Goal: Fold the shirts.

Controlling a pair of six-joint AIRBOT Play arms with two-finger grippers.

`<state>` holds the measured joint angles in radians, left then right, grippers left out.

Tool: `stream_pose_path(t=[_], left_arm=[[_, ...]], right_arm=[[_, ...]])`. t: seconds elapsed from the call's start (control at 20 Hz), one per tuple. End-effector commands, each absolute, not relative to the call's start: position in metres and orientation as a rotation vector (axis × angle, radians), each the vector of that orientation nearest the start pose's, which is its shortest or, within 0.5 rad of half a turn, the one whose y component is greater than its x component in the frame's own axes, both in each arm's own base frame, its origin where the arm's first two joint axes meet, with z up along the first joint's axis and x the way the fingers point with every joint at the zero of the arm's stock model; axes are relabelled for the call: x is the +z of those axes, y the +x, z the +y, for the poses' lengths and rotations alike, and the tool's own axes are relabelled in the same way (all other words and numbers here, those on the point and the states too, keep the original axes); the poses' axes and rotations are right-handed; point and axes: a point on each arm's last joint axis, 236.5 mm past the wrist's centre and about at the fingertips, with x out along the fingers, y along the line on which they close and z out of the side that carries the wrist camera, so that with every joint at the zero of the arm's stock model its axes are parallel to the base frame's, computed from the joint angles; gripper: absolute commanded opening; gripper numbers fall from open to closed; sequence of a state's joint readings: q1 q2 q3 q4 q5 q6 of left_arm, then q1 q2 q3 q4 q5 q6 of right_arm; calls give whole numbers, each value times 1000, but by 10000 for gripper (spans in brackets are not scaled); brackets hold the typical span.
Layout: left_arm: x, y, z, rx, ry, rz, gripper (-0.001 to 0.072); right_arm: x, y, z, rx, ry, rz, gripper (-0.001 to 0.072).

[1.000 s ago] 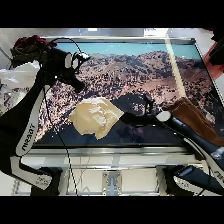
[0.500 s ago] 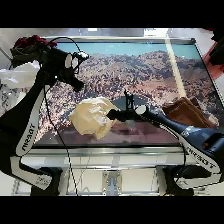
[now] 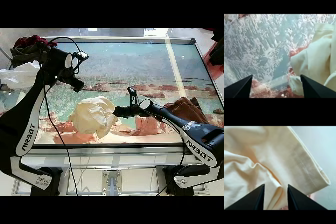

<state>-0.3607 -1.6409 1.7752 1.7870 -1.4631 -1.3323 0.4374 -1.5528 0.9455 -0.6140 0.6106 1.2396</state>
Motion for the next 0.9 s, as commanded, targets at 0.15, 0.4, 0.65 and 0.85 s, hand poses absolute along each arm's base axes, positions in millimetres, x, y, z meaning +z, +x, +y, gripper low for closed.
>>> stream_pose_path(t=[0.15,0.4,0.65,0.85], left_arm=[[57,450,-119,-291,581,1261,707],[57,450,-119,-279,567,1262,707],[57,451,-119,-280,566,1259,707],[57,451,-119,-279,568,1258,707]], right_arm=[[-90,362,288,547,475,1230,437],[-93,359,295,552,527,1250,437],[-102,347,313,596,565,1289,437],[-84,348,330,682,557,1276,358]])
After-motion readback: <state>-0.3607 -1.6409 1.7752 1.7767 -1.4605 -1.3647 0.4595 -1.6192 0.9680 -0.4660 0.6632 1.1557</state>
